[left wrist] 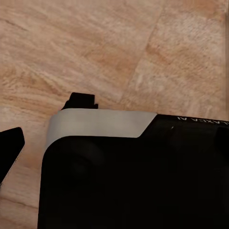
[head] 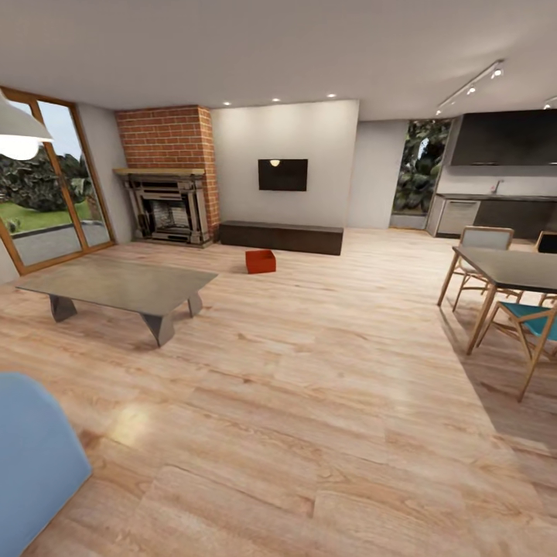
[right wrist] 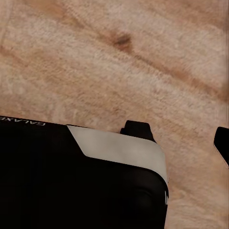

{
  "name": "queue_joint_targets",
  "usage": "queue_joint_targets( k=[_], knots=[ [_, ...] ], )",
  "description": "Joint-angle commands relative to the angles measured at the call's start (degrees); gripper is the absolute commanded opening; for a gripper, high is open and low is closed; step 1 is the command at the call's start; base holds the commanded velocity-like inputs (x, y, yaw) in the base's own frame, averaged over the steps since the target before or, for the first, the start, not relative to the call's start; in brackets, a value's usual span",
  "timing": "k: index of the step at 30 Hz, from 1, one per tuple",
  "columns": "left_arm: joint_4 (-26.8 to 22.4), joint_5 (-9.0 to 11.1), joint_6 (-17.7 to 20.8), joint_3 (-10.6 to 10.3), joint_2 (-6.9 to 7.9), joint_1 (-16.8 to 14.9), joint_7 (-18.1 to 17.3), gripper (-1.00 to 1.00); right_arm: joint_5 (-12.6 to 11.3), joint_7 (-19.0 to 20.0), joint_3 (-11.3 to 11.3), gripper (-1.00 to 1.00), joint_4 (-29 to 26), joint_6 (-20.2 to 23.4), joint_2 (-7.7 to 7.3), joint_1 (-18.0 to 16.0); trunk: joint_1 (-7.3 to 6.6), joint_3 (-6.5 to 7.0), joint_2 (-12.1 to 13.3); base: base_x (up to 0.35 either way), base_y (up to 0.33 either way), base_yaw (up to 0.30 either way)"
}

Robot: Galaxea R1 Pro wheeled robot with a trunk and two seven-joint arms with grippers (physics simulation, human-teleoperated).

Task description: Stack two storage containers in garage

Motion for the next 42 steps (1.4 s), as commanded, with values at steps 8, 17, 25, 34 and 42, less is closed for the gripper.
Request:
queue_joint_targets(
  k=[8, 17, 25, 34, 42],
  knots=[
    [0.05, 0.46, -0.13, 0.0, -0.02, -0.06, 0.1, 1.0, -0.5, -0.05, 0.48, 1.0, 0.17, -0.3, 0.05, -0.06, 0.03, -0.06, -0.03, 0.323, 0.0, 0.0],
    [0.05, 0.46, -0.13, 0.0, -0.02, -0.04, 0.11, 1.0, -0.57, -0.06, 0.48, 1.0, 0.17, -0.23, -0.02, -0.06, 0.03, -0.06, -0.03, 0.323, 0.0, 0.0],
    [0.05, 0.46, -0.15, -0.02, -0.02, -0.06, 0.1, 1.0, -0.59, 0.0, 0.56, 1.0, 0.17, -0.1, -0.1, -0.06, 0.03, -0.06, -0.03, 0.323, 0.0, 0.0],
    [0.07, 0.46, -0.16, -0.02, -0.02, -0.06, 0.09, 1.0, -0.43, 0.11, 0.57, 1.0, 0.17, -0.18, -0.13, -0.06, 0.03, -0.06, -0.03, 0.323, 0.0, 0.0],
    [0.03, 0.46, -0.16, -0.01, -0.02, -0.05, 0.13, 1.0, -0.42, 0.03, 0.59, 1.0, 0.17, 0.1, -0.13, -0.06, 0.03, -0.06, -0.03, 0.323, 0.0, 0.0]
  ],
)
